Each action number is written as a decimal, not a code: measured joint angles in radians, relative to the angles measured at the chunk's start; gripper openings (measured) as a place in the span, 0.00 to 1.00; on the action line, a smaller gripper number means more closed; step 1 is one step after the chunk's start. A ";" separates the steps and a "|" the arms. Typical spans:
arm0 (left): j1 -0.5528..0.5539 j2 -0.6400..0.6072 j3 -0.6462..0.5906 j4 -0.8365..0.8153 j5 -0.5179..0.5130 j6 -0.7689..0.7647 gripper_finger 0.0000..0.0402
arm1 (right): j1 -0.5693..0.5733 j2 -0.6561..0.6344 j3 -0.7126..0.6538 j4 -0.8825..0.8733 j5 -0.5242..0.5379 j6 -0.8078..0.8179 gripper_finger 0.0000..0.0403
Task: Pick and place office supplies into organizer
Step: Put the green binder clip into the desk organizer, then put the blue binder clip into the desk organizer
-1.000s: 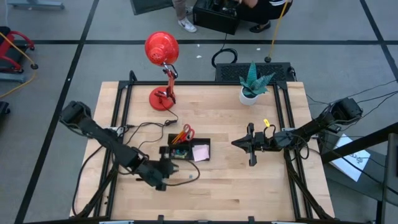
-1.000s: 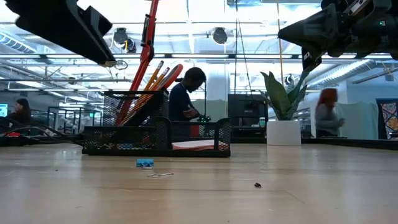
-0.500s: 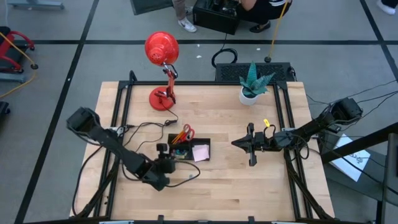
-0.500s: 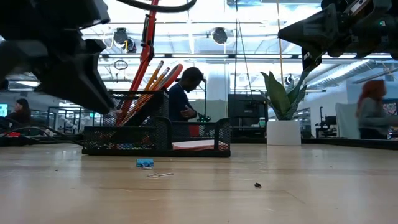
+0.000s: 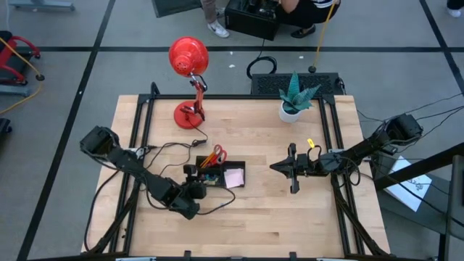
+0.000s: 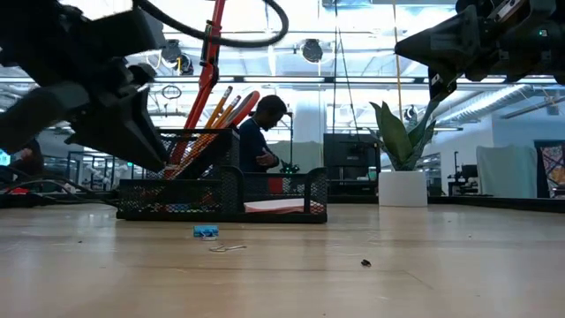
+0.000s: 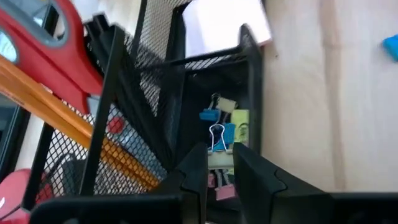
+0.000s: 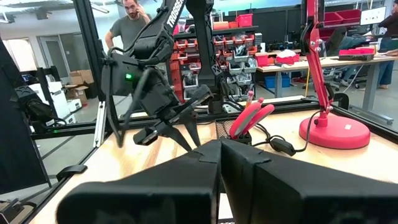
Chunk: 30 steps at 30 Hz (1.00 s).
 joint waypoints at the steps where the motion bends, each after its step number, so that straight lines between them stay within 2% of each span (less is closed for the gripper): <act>1: 0.010 0.000 0.000 -0.004 0.006 0.000 0.17 | 0.000 0.000 0.000 0.000 0.000 0.000 0.01; 8: 0.079 0.003 0.000 -0.005 0.113 0.016 0.17 | 0.000 0.000 0.000 0.000 0.000 0.007 0.01; 23: 0.107 0.027 0.001 -0.012 0.146 0.023 0.17 | 0.000 0.000 0.000 0.000 0.000 0.005 0.01; 26: 0.110 0.026 0.001 -0.013 0.162 0.023 0.20 | 0.000 0.000 0.000 0.000 0.000 0.007 0.01; 30: 0.114 0.026 0.002 -0.014 0.167 0.013 0.30 | 0.000 0.000 0.000 0.000 0.000 0.007 0.01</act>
